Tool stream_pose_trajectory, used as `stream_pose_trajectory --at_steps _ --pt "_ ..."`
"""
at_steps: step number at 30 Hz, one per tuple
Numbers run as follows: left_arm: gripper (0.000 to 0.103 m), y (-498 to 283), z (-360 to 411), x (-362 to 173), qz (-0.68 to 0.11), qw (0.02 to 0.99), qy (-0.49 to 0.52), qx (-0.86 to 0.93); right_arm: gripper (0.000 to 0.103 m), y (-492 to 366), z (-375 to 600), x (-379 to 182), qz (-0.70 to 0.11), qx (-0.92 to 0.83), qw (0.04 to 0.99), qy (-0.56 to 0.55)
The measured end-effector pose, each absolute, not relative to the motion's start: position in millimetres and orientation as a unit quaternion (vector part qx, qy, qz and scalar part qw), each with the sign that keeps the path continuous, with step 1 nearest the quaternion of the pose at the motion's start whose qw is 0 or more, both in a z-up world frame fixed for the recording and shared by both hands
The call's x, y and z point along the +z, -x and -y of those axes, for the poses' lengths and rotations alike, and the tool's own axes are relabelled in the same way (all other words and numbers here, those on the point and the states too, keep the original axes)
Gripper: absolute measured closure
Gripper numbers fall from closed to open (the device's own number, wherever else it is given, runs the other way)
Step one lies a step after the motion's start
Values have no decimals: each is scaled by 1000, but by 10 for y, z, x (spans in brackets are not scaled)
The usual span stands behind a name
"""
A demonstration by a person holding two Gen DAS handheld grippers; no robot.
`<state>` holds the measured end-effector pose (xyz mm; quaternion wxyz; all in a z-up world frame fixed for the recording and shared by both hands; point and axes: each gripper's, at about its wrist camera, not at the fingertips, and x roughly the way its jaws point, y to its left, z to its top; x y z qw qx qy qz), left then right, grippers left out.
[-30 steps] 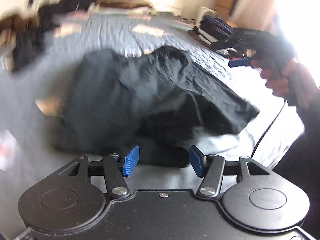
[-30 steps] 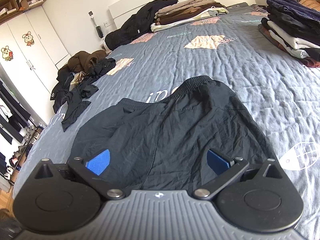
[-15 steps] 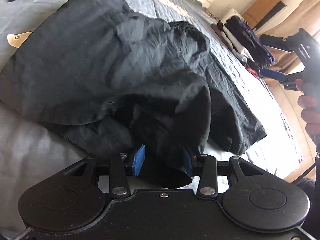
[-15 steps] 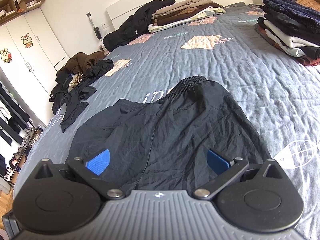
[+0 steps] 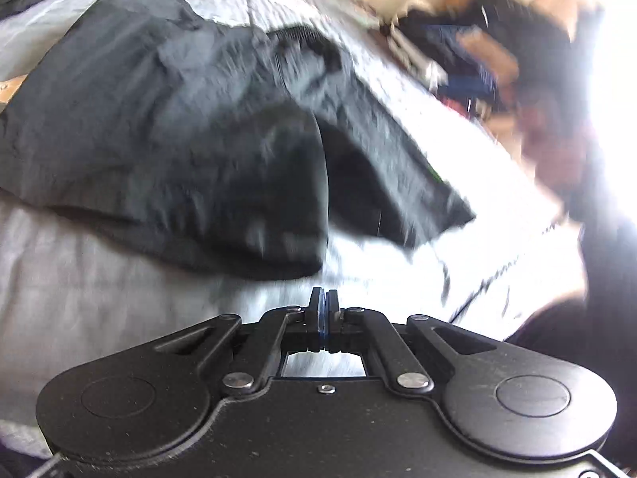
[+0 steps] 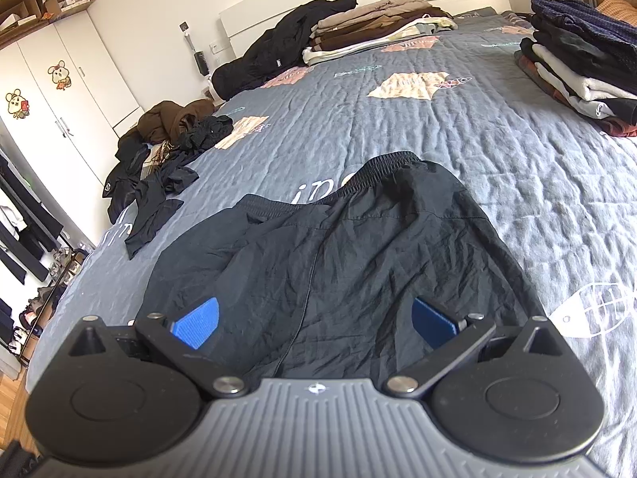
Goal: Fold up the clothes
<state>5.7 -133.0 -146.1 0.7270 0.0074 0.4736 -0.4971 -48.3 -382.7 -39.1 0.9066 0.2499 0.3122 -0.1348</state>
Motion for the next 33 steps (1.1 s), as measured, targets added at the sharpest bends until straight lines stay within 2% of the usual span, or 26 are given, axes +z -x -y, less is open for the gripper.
stream_pose_trajectory --at_steps 3,5,6,7,9,11,19,27,30,32,33 --pt "100 -109 1250 -1442 -474 733 33 -486 0 497 3837 -380 -310 -136 907 -251" --pt "92 -215 1203 -1453 -480 736 68 -472 0 506 3846 -374 -309 -138 907 -252" --pt "81 -262 1204 -1468 -484 737 80 -465 0 510 3851 -371 -309 -138 907 -252" --pt "65 -306 1207 -1484 -488 737 91 -458 0 515 3855 -368 -308 -139 907 -253" --pt "52 -375 1253 -1518 -494 732 117 -454 0 517 3857 -371 -308 -139 906 -253" --pt "53 -393 1297 -1537 -490 730 137 -456 0 521 3856 -373 -308 -139 906 -253" --pt "54 -362 1479 -1592 -518 726 106 -441 0 569 3901 -398 -311 -142 905 -255" --pt "54 -495 1311 -1747 -550 687 212 -424 0 697 4004 -405 -306 -152 902 -265" --pt "54 -515 1387 -1818 -561 685 217 -411 0 732 4011 -401 -305 -153 902 -264" --pt "62 -496 1398 -1831 -555 693 219 -405 0 755 4012 -399 -305 -153 903 -263" --pt "78 -500 1390 -1836 -552 695 222 -403 0 766 4022 -404 -305 -154 902 -263"
